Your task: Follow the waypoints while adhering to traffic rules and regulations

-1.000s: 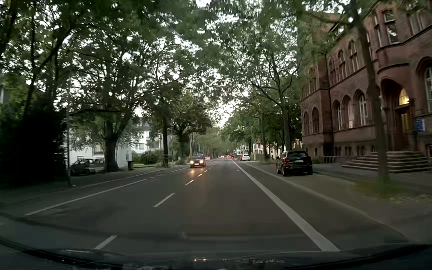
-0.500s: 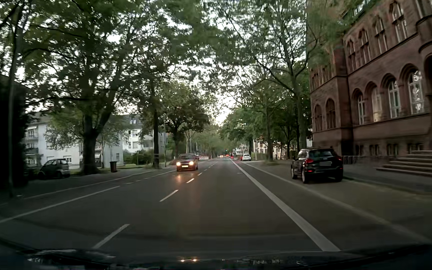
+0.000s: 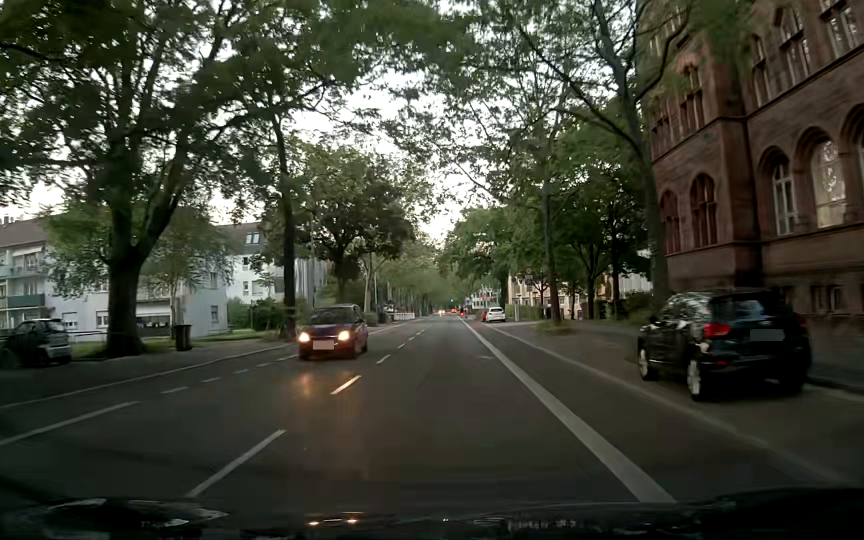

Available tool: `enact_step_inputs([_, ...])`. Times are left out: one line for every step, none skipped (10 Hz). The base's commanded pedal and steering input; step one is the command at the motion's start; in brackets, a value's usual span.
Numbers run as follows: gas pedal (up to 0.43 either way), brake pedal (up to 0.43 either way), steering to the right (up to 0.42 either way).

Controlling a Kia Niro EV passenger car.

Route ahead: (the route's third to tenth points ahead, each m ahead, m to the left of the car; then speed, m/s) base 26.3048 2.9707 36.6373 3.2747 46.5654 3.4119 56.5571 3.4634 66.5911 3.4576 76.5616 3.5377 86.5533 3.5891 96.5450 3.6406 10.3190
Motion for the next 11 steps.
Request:
enact_step_inputs([0.039, 0.0, 0.0])
enact_step_inputs([0.047, 0.0, 0.0])
enact_step_inputs([0.059, 0.0, 0.0])
enact_step_inputs([0.059, 0.0, 0.0])
enact_step_inputs([0.059, 0.0, 0.0])
enact_step_inputs([0.059, 0.0, 0.0])
enact_step_inputs([0.059, 0.0, 0.0])
enact_step_inputs([0.067, 0.0, 0.0])
enact_step_inputs([0.067, 0.0, 0.0])
enact_step_inputs([0.067, 0.0, 0.0])
enact_step_inputs([0.067, 0.0, 0.0])
